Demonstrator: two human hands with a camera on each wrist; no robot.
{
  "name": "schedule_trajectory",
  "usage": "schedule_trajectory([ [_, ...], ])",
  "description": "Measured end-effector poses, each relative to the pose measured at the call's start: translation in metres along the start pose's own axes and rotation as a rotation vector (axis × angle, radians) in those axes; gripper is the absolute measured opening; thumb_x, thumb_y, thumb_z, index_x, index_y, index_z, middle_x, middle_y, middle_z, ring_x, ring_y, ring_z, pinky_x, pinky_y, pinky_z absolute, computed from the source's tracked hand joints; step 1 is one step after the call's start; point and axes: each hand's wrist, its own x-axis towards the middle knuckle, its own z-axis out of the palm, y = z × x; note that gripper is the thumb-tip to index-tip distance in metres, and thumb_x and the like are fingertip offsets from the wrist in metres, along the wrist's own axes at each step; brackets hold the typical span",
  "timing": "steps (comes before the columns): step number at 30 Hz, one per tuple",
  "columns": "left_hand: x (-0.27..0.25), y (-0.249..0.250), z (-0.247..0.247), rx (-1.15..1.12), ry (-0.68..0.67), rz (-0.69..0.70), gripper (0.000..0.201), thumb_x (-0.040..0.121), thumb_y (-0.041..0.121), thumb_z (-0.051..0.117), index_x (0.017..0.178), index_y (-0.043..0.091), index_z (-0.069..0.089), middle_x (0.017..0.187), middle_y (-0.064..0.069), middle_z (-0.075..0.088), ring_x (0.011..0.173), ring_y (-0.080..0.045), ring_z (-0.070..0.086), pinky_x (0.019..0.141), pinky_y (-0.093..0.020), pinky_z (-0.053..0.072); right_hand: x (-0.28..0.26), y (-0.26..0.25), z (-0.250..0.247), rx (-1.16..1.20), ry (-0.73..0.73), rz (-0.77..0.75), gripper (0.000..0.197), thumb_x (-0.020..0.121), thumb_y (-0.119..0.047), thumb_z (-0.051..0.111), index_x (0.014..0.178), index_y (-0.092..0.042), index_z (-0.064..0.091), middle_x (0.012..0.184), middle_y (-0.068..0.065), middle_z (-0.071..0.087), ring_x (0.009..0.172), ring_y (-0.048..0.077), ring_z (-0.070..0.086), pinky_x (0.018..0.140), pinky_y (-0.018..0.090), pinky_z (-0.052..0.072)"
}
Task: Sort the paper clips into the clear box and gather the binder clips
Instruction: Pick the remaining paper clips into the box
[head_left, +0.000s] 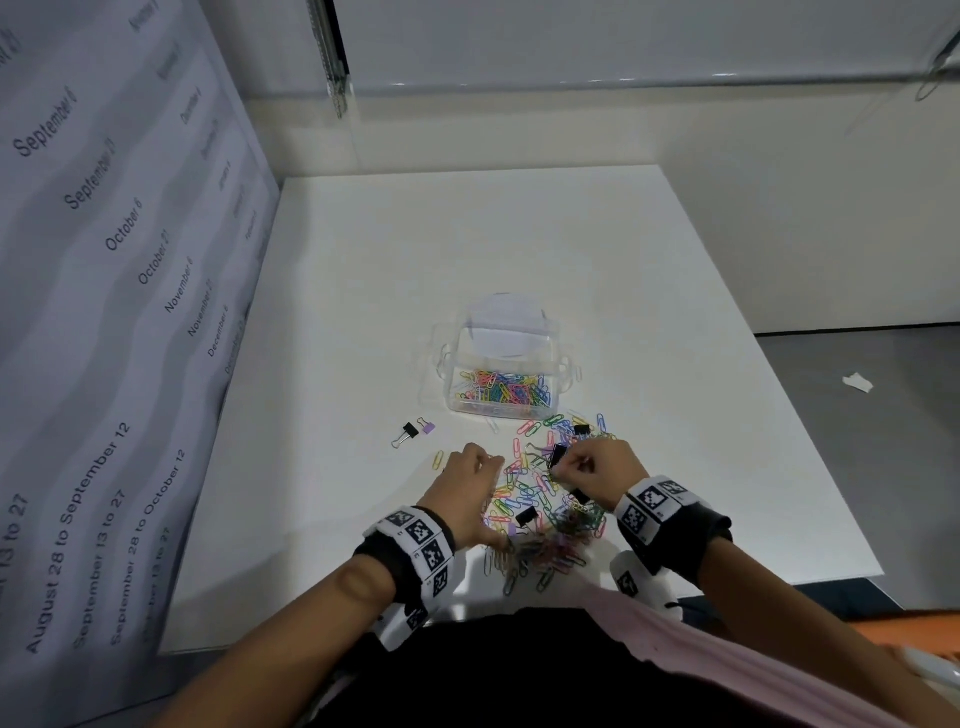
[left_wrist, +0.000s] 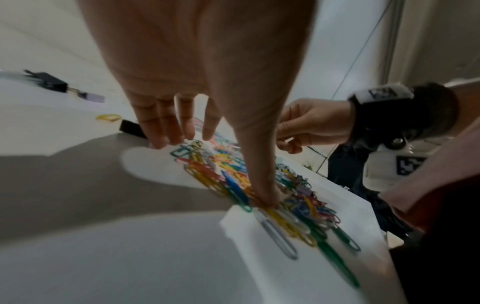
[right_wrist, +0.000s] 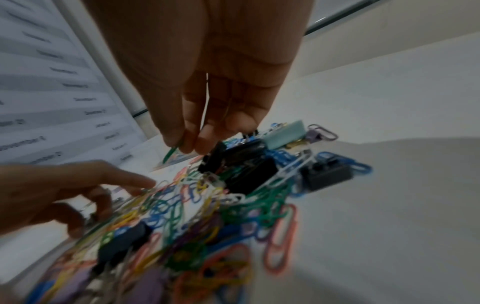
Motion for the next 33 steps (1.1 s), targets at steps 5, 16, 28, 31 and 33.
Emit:
schedule_trajectory([
  [5,0.013,0.005,-0.011,0.026,0.053,-0.038,0.05,0.08,0.028,0.071,0.121,0.009,0.05,0.121,-0.009,0.041,0.11,-0.028,0.048,0.095,-0.037,0.044,0.01,-0.017,0.005,-0.076,-0.08,-0.082,0.016,0.079,-0.01,0.06,0.093,-0.012,0.069,0.091,0.003,0.069,0.08,0.013,0.057,0.078,0.024,0.046],
  [16,0.021,-0.002,-0.029,-0.005,0.054,-0.103,0.024,0.091,0.007,0.044,0.107,0.009,0.062,0.114,-0.014,0.055,0.104,-0.033,0.057,0.086,-0.035,0.044,0.038,-0.04,0.023,-0.415,-0.352,-0.218,0.053,0.078,-0.013,0.064,0.128,-0.016,0.049,0.122,0.007,0.044,0.111,0.023,0.047,0.084,0.03,0.041],
  [28,0.047,-0.001,-0.069,-0.389,0.308,-0.098,0.01,0.085,0.005,0.059,0.089,0.009,0.067,0.089,-0.004,0.06,0.076,-0.018,0.055,0.077,-0.032,0.049,0.048,-0.045,0.004,-0.261,-0.26,-0.169,0.026,0.077,0.0,0.049,0.087,-0.007,0.072,0.096,0.006,0.073,0.084,0.017,0.062,0.067,0.017,0.04],
  [31,0.059,-0.001,-0.08,-0.458,0.345,-0.116,0.02,0.088,0.003,0.051,0.096,0.011,0.068,0.099,-0.01,0.066,0.085,-0.027,0.062,0.083,-0.036,0.052,0.056,-0.046,-0.012,-0.151,-0.175,-0.157,0.02,0.075,-0.001,0.057,0.082,-0.009,0.074,0.088,0.004,0.073,0.068,0.006,0.053,0.055,0.002,0.033],
  [33,0.067,0.001,-0.085,-0.474,0.332,-0.145,0.023,0.091,0.004,0.05,0.101,0.009,0.07,0.106,-0.013,0.067,0.094,-0.029,0.063,0.086,-0.033,0.05,0.064,-0.049,-0.023,-0.081,-0.091,-0.135,0.02,0.075,0.0,0.058,0.081,-0.009,0.075,0.082,0.004,0.071,0.056,-0.002,0.051,0.051,0.0,0.035],
])
